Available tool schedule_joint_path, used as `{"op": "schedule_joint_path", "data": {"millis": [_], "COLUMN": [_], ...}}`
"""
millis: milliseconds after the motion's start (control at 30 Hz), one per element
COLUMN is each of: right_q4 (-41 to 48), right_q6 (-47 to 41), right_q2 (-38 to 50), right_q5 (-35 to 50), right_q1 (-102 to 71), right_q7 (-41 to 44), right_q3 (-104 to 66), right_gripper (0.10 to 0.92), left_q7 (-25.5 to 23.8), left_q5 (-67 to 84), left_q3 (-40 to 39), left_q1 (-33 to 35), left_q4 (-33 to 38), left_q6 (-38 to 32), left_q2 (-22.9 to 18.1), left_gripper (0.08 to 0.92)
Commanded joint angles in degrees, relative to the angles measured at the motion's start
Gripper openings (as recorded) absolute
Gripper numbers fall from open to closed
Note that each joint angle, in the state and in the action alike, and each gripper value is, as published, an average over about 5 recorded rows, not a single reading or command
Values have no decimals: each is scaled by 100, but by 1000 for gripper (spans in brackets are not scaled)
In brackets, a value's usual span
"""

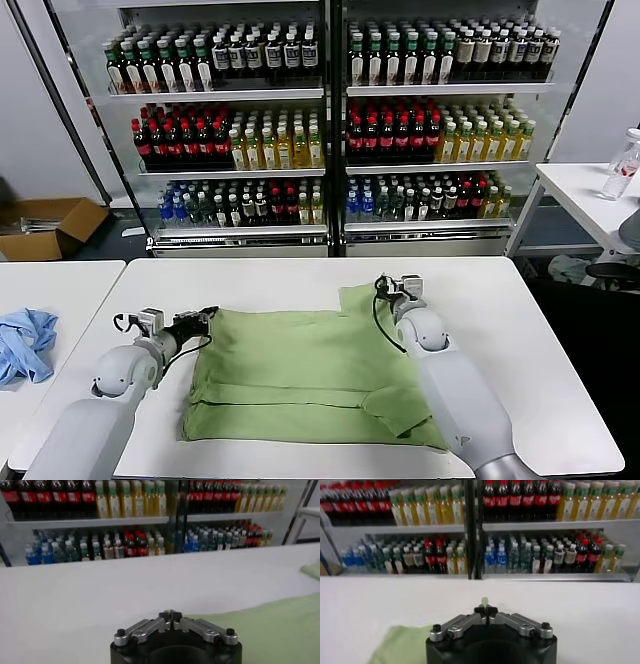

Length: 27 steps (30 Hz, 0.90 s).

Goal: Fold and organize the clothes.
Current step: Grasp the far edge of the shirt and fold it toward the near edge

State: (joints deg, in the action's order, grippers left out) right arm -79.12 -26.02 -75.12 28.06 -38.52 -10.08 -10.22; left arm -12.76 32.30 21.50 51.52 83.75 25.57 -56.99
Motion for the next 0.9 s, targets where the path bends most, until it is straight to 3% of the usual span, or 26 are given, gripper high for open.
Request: {"op": "schedule_joint_path", "data": {"millis": [33, 233, 367, 733, 900], "right_q4": [-2131, -3852, -4433, -4894, -4865], "right_q6": [-206, -318, -279, -106, 128], "right_q2": [597, 1283, 1405, 1308, 1163], "right_q5": [618, 658, 512, 26, -574], "right_q1": [-959, -2708, -3458, -4754, -5100], "right_q7": [-170, -259, -251, -216, -160], "right_q3": [-158, -677, -1066, -1656, -1645], "right_gripper": [105, 105, 105, 105, 105], "left_q7": [128, 30, -28, -208, -176], "left_q5": [733, 752, 735, 708, 590], "left_q3": [264, 588, 737, 1054, 1040], "left_q1": [819, 1742, 2123, 2416, 2482], "left_q4": [1120, 1638, 1688, 1745, 1705], "left_q6": [-79, -283, -572, -571, -557], "left_q2": [325, 482, 494, 525, 503], "left_gripper": [85, 85, 85, 85, 85]}}
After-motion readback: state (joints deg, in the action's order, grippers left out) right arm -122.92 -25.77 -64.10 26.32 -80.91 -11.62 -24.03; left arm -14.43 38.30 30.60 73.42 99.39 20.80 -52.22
